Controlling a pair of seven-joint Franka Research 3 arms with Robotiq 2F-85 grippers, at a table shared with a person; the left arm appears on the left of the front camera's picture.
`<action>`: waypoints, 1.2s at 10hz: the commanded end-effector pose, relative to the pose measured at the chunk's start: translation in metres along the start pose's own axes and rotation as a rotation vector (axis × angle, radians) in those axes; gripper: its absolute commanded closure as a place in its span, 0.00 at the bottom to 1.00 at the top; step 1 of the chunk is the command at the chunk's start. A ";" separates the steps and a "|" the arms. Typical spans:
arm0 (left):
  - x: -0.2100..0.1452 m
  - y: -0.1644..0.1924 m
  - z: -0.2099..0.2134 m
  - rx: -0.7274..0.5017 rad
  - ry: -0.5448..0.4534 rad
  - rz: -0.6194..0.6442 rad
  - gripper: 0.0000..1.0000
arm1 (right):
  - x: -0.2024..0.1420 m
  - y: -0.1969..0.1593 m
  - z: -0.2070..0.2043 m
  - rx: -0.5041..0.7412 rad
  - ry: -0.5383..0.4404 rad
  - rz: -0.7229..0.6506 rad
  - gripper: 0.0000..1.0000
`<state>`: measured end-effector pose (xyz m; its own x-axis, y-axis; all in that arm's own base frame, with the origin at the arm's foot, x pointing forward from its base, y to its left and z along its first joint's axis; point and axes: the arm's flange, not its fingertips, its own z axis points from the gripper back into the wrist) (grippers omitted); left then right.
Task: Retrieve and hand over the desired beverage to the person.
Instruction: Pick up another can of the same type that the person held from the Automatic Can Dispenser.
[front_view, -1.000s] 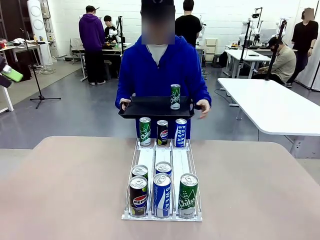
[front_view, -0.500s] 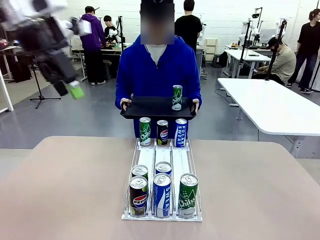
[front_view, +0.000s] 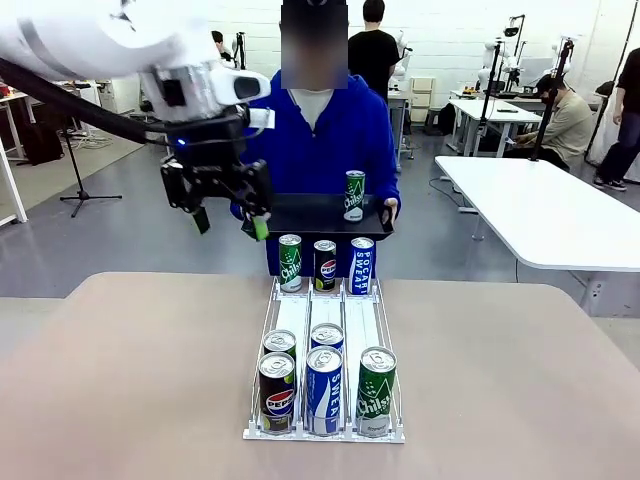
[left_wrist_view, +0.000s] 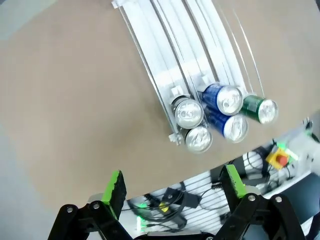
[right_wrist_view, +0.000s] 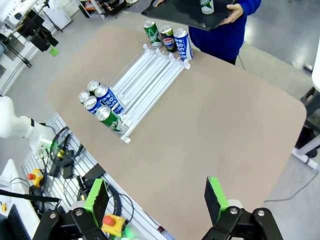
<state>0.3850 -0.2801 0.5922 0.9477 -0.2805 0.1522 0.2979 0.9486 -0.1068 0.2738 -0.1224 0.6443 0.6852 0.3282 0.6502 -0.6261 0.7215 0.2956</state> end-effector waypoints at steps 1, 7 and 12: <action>-0.004 -0.014 -0.018 0.042 0.000 0.045 0.00 | 0.001 -0.001 0.000 0.020 -0.008 0.010 0.00; -0.006 -0.019 -0.020 0.010 0.013 0.036 0.00 | 0.001 -0.001 0.000 0.020 -0.008 0.010 0.00; -0.026 -0.027 -0.063 0.116 0.049 0.097 0.00 | 0.001 -0.001 0.000 0.020 -0.008 0.010 0.00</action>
<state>0.3695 -0.3012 0.5490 0.9685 -0.2284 0.0991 0.2348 0.9703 -0.0581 0.2739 -0.1225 0.6443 0.6853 0.3280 0.6502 -0.6260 0.7215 0.2958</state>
